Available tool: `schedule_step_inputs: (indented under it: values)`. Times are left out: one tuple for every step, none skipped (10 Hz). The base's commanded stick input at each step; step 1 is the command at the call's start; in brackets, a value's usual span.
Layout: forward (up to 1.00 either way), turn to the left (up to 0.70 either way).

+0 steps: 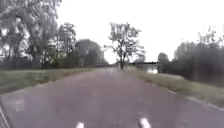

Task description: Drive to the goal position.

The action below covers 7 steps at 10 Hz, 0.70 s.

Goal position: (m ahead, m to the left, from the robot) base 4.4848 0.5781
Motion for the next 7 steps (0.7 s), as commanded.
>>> schedule_step_inputs:
  values:
    - [0.7,0.0]
    - [0.7,0.0]
    - [0.7,0.0]
    - [0.7,0.01]
    - [0.7,0.08]
    - [0.7,0.15]
    - [0.7,0.22]
